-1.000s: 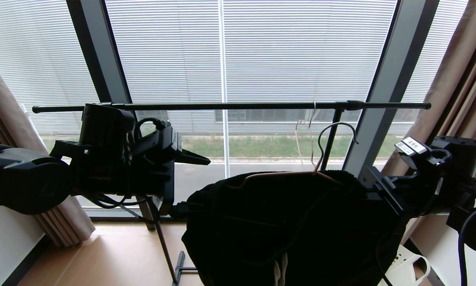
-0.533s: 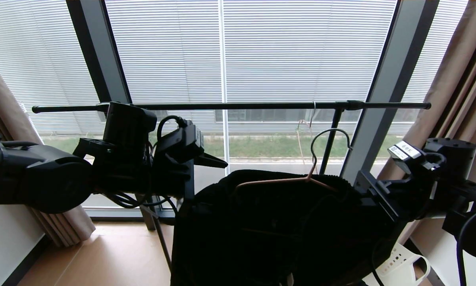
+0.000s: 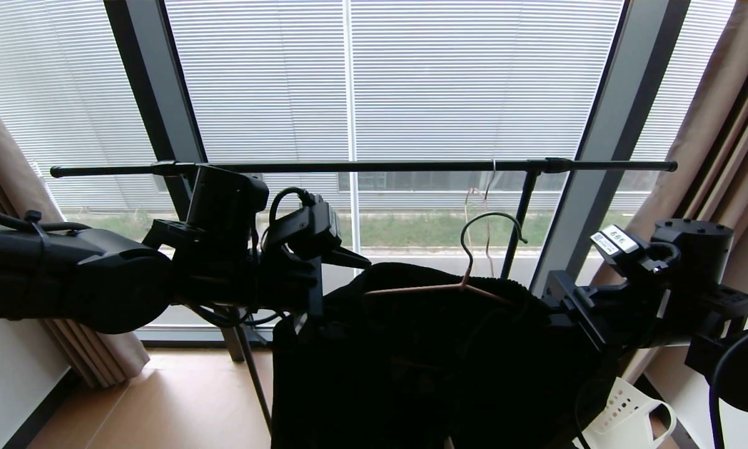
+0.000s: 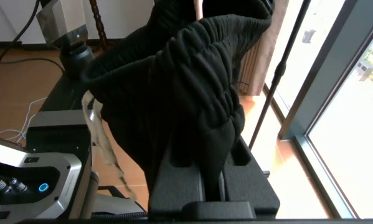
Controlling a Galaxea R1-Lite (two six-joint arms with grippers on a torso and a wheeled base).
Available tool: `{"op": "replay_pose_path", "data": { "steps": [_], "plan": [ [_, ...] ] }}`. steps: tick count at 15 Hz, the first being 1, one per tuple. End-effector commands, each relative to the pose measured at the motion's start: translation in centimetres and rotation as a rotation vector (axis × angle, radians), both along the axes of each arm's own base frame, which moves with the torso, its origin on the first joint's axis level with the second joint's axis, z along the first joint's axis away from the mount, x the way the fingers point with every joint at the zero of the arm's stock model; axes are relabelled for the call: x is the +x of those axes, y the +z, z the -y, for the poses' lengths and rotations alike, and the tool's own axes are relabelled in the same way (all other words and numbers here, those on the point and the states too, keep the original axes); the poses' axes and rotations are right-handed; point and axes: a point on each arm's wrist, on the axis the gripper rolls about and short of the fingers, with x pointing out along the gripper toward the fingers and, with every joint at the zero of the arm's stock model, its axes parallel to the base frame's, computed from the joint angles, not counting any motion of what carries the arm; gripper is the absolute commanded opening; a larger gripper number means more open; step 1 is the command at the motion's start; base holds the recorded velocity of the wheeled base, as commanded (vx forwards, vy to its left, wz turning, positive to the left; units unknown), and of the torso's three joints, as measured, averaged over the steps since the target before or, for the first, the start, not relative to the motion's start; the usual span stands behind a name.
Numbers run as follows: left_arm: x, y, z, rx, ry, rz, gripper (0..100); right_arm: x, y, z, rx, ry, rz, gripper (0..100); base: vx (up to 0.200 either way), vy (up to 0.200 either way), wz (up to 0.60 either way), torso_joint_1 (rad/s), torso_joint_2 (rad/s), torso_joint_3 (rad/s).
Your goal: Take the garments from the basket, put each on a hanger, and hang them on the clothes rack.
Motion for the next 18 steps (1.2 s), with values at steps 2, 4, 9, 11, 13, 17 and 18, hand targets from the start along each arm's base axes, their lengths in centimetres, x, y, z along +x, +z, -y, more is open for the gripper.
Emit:
{"op": "replay_pose_path", "data": {
  "steps": [2, 4, 9, 11, 13, 17, 18],
  "plan": [
    [0.2, -0.6, 0.3, 0.008, -0.007, -0.016, 100, -0.1, 0.1, -0.1, 0.001, 0.003, 0.001, 0, 0.000, 0.000, 0.00, 0.000, 0.00, 0.000],
    [0.1, -0.7, 0.3, 0.010, -0.007, -0.020, 0, -0.1, 0.1, -0.1, 0.001, 0.003, 0.006, 0, 0.000, 0.000, 0.00, 0.000, 0.00, 0.000],
    [0.1, -1.0, 0.0, 0.013, -0.002, -0.034, 0, 0.3, 0.1, 0.1, -0.005, -0.030, 0.012, 0, 0.000, 0.000, 0.00, 0.000, 0.00, 0.000],
    [0.1, -0.8, 0.0, -0.001, 0.011, -0.061, 0, 0.5, 0.1, 0.3, -0.007, -0.045, 0.011, 0, 0.000, 0.000, 0.00, 0.000, 0.00, 0.000],
    [0.1, -0.6, 0.0, -0.009, 0.020, -0.075, 0, 0.6, 0.0, 0.5, -0.008, -0.051, 0.009, 0, 0.000, 0.000, 0.00, 0.000, 0.00, 0.000],
    [0.5, -0.6, -0.1, -0.028, 0.034, -0.066, 0, 0.8, -0.3, 0.5, -0.011, -0.055, 0.000, 100, 0.000, 0.000, 0.00, 0.000, 0.00, 0.000],
    [0.7, -0.4, -0.4, -0.038, 0.050, -0.066, 0, 0.8, -0.4, 0.6, -0.012, -0.058, 0.016, 100, 0.000, 0.000, 0.00, 0.000, 0.00, 0.000]
  ]
}}
